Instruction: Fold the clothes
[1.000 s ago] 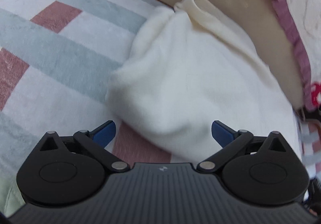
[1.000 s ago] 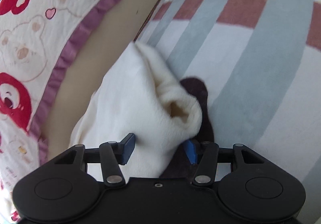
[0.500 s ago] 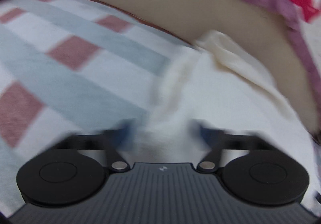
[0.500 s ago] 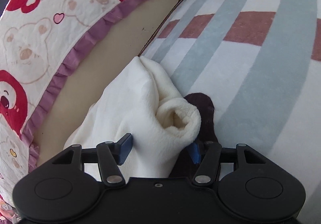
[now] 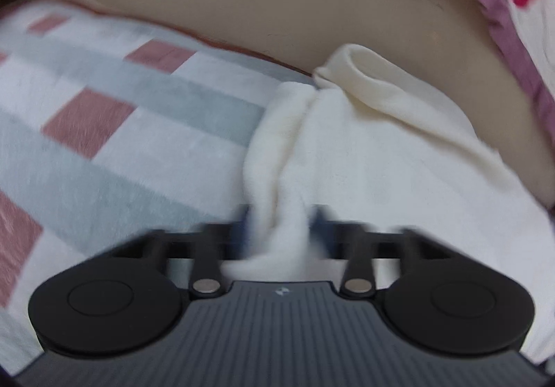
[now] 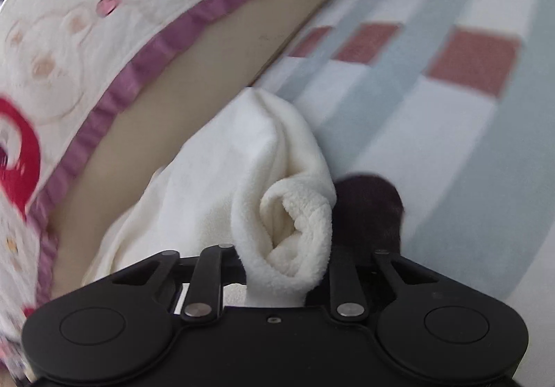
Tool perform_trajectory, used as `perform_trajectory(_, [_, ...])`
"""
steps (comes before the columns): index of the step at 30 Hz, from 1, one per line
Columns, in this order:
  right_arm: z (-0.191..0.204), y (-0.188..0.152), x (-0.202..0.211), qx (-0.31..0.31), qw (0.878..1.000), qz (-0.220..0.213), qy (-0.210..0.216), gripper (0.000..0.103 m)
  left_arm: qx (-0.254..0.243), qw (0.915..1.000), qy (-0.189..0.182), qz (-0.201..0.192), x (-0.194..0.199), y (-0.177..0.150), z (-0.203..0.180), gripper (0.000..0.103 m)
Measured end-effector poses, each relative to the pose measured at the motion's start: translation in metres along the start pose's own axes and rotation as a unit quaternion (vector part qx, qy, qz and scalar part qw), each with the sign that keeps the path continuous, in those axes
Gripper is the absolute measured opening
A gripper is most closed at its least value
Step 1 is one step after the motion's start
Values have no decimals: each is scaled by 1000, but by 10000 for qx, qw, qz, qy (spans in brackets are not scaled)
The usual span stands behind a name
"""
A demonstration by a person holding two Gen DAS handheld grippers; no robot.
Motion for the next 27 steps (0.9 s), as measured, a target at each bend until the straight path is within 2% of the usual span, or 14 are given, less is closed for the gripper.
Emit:
perform_trajectory(2, [17, 8, 19, 387, 9992, -68, 106, 23, -276, 9991, 202, -250, 24, -1, -10, 13])
perform_trajectory(5, [39, 17, 40, 688, 9967, 108, 407, 23, -132, 9991, 100, -390, 69, -5, -21, 12])
perform_trajectory(8, [52, 19, 57, 995, 9944, 167, 299, 23, -46, 9984, 273, -494, 102, -21, -27, 12])
perform_trajectory(9, [49, 19, 65, 933, 9950, 163, 307, 23, 78, 9988, 252, -408, 109, -29, -22, 12])
perform_trajectory(12, [32, 11, 83, 687, 9969, 233, 318, 23, 377, 9991, -42, 165, 119, -58, 4, 12])
perform_trajectory(14, [14, -5, 85, 548, 9974, 432, 163, 23, 568, 9965, -66, 607, 118, -78, 25, 12])
perform_trajectory(16, [-4, -22, 87, 409, 9972, 631, 9, 23, 589, 9948, 25, 830, 119, -98, 37, 12])
perform_trajectory(17, [-13, -29, 88, 352, 9970, 696, -39, 23, 532, 9949, 205, 832, 121, -103, 40, 9])
perform_trajectory(19, [-24, -40, 86, 364, 9967, 717, -128, 22, 357, 9932, 865, 693, 126, -103, 44, 2])
perform_trajectory(22, [-29, -41, 76, 483, 9938, 875, -478, 27, 120, 9789, 1942, 623, 126, -97, 55, 3])
perform_trajectory(23, [-28, -41, 75, 573, 9922, 885, -665, 32, 246, 9804, 1843, 648, 127, -97, 60, 4])
perform_trajectory(25, [-25, -39, 77, 668, 9880, 810, -1129, 44, 562, 9875, 1298, 697, 128, -96, 66, 5])
perform_trajectory(26, [-24, -37, 79, 696, 9851, 748, -1382, 53, 601, 9898, 1095, 678, 130, -95, 65, 5])
perform_trajectory(27, [-24, -35, 83, 707, 9812, 664, -1667, 55, 519, 9912, 1042, 628, 131, -92, 60, 6])
Point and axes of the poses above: each gripper's, at about its wrist camera, not at the fingertips, and x roughly against the way its jaws point, z to its left, y to its top, the point moved 4 cm from there along -x, roughly the way its jaws point, and after that the axes turned 15 degrees about z, right-handed, at the moved point
